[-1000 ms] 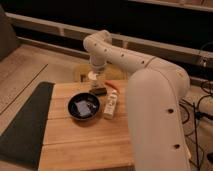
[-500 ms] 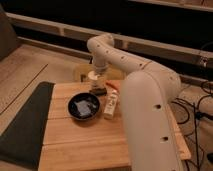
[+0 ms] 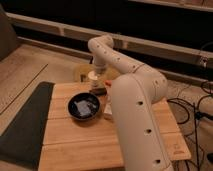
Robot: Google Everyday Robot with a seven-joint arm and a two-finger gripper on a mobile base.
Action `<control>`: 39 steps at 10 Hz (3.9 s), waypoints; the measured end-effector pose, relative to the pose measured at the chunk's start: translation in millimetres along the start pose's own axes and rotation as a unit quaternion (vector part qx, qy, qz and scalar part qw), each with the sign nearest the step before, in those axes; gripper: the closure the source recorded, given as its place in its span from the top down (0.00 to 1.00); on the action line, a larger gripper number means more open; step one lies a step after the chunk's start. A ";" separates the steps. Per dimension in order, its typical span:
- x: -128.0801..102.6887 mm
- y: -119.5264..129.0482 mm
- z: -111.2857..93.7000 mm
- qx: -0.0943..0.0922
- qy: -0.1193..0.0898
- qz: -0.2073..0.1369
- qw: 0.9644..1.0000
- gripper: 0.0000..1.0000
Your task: Place the eraser in the ceramic cup
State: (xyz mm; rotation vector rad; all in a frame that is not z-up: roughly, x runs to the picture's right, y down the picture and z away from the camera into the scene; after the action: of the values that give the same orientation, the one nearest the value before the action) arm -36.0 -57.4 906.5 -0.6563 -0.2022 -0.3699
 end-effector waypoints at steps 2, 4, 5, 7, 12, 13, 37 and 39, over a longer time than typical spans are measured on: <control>-0.8 -2.5 -5.2 -0.003 0.015 -0.005 1.000 0.65; -2.6 6.1 -4.8 -0.017 0.025 -0.004 1.000 0.65; -4.1 11.1 -4.5 -0.023 0.030 -0.003 0.999 0.65; -5.7 20.9 -4.8 -0.035 0.040 -0.002 0.999 0.65; -4.2 36.7 5.7 -0.066 0.042 0.005 0.997 0.65; -3.7 36.9 5.8 -0.066 0.042 0.006 0.997 0.65; -33.2 8.9 111.0 -0.011 -0.048 -0.132 0.990 0.65; -36.0 8.8 120.5 -0.014 -0.057 -0.143 0.988 0.65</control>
State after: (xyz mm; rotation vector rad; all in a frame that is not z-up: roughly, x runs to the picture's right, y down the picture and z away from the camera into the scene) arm -73.5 34.4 984.4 -0.6778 -0.4036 -0.6125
